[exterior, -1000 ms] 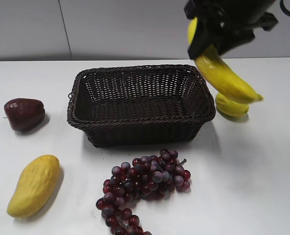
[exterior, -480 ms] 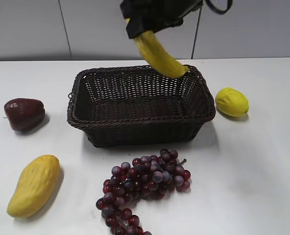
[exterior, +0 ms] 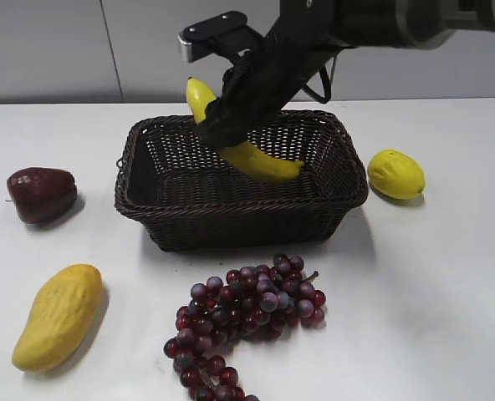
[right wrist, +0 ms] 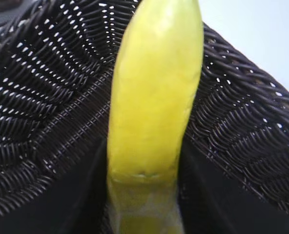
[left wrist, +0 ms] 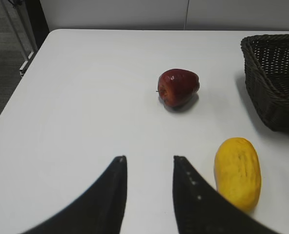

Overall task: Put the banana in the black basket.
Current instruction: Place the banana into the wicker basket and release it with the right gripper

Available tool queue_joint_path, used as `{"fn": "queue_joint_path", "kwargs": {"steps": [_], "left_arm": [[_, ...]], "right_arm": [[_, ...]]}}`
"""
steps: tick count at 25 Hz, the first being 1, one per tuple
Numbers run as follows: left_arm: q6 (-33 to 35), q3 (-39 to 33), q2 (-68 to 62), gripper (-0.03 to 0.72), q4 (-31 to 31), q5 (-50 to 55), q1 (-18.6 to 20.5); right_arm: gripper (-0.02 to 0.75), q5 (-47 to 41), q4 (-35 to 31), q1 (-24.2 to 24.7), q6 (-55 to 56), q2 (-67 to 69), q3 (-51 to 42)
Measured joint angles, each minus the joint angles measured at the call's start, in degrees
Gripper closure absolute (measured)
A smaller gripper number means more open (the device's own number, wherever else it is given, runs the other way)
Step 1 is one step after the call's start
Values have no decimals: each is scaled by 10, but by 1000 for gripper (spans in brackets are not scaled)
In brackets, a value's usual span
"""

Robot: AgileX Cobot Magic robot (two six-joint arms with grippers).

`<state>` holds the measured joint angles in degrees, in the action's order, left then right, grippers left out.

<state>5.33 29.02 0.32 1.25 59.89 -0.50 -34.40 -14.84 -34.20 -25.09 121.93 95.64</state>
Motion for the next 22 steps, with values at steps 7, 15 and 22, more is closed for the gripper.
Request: {"fn": "queue_joint_path", "kwargs": {"steps": [7,15,22], "left_arm": [[0,0,0,452,0,0,0],[0,0,0,452,0,0,0],[0,0,0,452,0,0,0]], "right_arm": [[396,-2,9,0,-19,28,0],[101,-27,11,0,-19,30,0],[125,-66,18,1,18,-20,-1]]}}
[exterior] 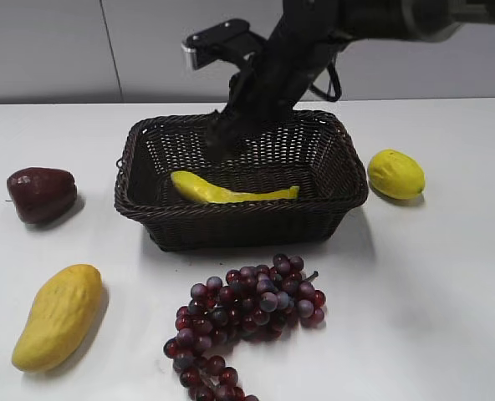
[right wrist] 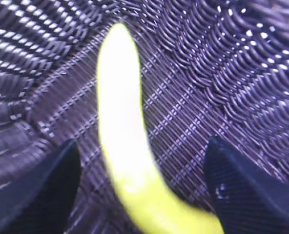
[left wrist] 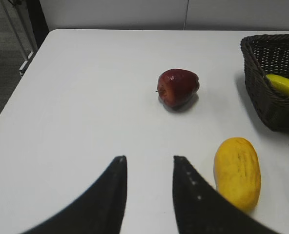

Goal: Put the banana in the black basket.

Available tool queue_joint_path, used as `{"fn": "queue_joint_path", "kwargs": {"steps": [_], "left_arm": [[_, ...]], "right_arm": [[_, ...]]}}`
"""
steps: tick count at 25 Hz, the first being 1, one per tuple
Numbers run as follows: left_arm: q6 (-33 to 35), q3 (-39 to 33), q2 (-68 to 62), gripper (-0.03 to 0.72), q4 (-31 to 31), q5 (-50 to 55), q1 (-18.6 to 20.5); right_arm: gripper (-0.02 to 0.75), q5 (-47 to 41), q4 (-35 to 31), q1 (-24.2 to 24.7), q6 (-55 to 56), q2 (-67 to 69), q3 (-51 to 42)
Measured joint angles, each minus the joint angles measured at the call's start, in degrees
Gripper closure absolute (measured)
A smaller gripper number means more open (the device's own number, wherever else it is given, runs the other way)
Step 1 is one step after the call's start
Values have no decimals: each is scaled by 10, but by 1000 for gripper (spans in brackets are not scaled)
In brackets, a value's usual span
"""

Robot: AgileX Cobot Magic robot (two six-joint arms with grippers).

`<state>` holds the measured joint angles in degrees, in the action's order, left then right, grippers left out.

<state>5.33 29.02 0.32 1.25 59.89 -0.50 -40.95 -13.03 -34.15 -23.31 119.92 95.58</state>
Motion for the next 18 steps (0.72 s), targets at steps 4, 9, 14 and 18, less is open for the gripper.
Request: {"fn": "queue_joint_path", "kwargs": {"steps": [4,9,14,18], "left_arm": [[0,0,0,452,0,0,0],[0,0,0,452,0,0,0],[0,0,0,452,0,0,0],[0,0,0,452,0,0,0]], "right_arm": [[144,-16,52,7,112,-58,19],[148,-110,95,38,186,-110,67],[148,-193,89,119,210,-133,80],[148,-262,105,189,216,-134,80]]}}
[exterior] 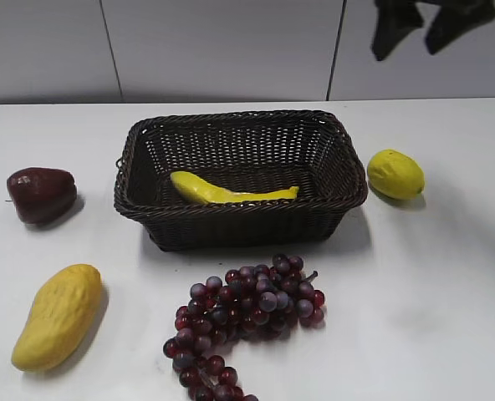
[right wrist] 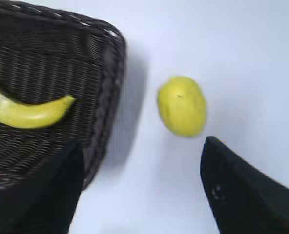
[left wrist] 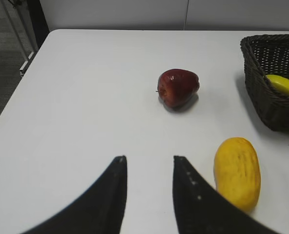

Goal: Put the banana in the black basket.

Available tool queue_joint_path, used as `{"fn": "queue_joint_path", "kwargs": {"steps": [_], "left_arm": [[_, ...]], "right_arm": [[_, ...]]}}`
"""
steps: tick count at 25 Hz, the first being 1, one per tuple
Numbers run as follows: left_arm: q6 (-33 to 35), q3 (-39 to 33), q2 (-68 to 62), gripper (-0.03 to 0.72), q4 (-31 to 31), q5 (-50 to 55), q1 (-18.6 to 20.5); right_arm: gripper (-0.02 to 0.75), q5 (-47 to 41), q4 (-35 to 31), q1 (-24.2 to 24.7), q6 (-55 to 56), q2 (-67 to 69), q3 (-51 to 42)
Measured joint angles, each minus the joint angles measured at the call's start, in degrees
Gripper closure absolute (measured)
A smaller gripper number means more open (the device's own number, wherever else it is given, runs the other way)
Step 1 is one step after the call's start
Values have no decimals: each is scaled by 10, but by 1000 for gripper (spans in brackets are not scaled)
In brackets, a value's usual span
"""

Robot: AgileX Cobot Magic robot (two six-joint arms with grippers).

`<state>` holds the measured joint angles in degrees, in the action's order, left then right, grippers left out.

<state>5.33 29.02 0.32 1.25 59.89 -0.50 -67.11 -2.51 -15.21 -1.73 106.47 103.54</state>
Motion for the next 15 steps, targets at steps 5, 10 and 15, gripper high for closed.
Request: {"fn": "queue_joint_path", "kwargs": {"steps": [5,10,15], "left_arm": [[0,0,0,452,0,0,0],[0,0,0,452,0,0,0],[0,0,0,452,0,0,0]], "right_arm": [[148,-21,41,47,24,-1,-24],[148,-21,44,51,36,-32,-96],[148,-22,44,50,37,-103,-194]]}}
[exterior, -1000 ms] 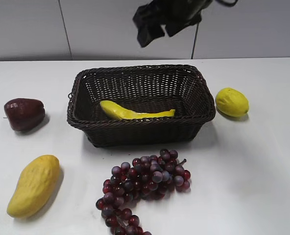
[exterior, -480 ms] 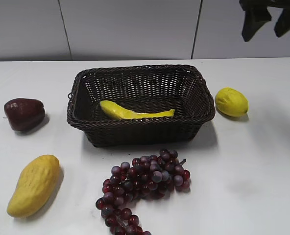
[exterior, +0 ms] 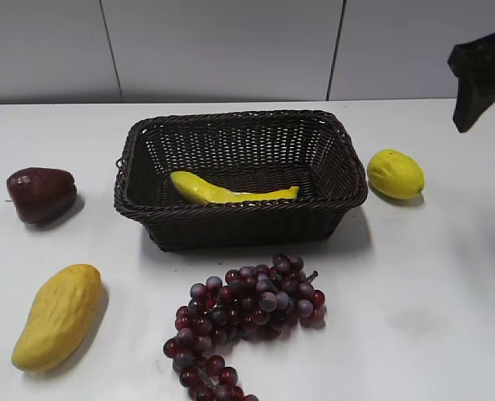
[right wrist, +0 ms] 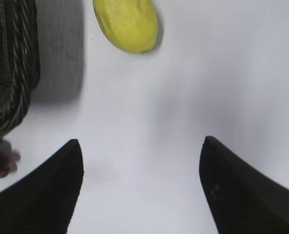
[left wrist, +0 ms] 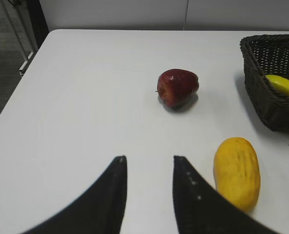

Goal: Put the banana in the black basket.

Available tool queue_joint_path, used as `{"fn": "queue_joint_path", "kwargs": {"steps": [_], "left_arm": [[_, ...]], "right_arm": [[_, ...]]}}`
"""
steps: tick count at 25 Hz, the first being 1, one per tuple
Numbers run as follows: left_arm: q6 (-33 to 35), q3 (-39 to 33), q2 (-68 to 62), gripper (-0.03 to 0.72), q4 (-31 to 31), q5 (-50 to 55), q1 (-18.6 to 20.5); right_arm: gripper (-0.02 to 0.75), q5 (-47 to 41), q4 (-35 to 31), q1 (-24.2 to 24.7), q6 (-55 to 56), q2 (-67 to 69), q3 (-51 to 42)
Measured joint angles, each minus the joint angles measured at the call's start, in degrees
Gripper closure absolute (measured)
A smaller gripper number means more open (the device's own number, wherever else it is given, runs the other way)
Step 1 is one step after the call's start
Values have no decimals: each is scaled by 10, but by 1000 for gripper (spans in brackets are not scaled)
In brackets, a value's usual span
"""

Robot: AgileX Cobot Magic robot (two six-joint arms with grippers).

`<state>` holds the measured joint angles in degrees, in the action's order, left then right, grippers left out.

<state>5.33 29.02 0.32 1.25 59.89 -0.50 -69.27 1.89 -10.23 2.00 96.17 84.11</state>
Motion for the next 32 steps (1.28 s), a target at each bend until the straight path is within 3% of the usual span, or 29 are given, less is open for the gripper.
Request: {"fn": "queue_joint_path", "kwargs": {"steps": [9,20,32], "left_arm": [[0,0,0,452,0,0,0],[0,0,0,452,0,0,0],[0,0,0,452,0,0,0]], "right_arm": [[148,3,-24,0,1,-208,-195],[148,110,-25,0,-2,-538,-412],[148,106,-24,0,-5,-796,-547]]}}
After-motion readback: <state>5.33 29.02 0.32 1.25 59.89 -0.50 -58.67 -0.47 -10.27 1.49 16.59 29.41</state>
